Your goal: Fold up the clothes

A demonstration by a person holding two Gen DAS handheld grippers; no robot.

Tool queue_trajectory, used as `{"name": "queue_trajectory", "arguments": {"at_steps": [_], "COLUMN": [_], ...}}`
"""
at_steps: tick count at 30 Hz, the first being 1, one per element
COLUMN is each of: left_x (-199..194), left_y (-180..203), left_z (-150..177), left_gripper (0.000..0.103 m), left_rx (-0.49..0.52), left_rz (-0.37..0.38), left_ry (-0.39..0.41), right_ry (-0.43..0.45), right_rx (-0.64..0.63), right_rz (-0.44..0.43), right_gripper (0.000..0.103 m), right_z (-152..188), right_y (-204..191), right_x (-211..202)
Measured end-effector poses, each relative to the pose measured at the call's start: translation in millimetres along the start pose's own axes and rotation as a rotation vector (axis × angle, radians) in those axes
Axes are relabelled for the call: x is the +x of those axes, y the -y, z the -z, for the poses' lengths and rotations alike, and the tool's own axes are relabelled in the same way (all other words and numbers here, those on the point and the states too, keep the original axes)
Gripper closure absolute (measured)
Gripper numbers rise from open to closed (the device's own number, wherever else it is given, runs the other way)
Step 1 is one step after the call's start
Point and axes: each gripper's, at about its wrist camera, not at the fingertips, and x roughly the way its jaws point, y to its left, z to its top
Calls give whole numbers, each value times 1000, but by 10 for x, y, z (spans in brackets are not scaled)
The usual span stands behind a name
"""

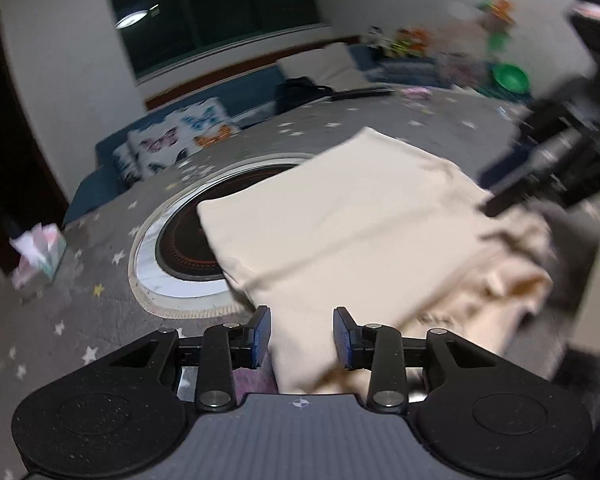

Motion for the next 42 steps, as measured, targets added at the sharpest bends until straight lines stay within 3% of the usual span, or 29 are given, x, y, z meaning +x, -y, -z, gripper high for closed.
{"name": "queue_trajectory", "arguments": {"at_steps": [4,8,14,17,19,22,29,31,34,36,41,42], "left_x": [-174,-204,-91,-16,1,26,176,216,270,243,72,47], "left_y": [187,347,513,558,541,432,156,118,89,83,157,182], "left_z": [137,251,266,257,222,137,-167,-220,-225,-188,-11,28], "left_gripper": [62,59,58,59,79,92,94,94,94,92,84,78], "left_rx": [134,246,292,285,262,188,31,19,14,11,60,75], "left_rz": [32,53,60,66,74,92,122,128,125,128,100,87], "left_ry": [9,12,54,74,83,95,87,85,68,67,81,79], "right_ry": [-54,-55,-99,-97,-89,-83,-59,-41,-63,-74,-68,-64], "right_rx": [-12,3,-79,-118,-150,-206,-353,-376,-368,-305,-140,-119], "right_rz": [-16,-24,-24,-20,-15,-17,-14,1,48,47,19,17], "right_gripper": [74,74,63,54,51,41,39,41,54,72,86,88], "right_z": [74,99,136,136,130,133,214,225,221,207,113,93], "right_y": [-33,-9,-102,-150,-187,-252,-499,-532,-481,-367,-100,-68], "right_x": [83,14,-66,-128,-193,-276,-158,-98,11,26,-35,-44]}}
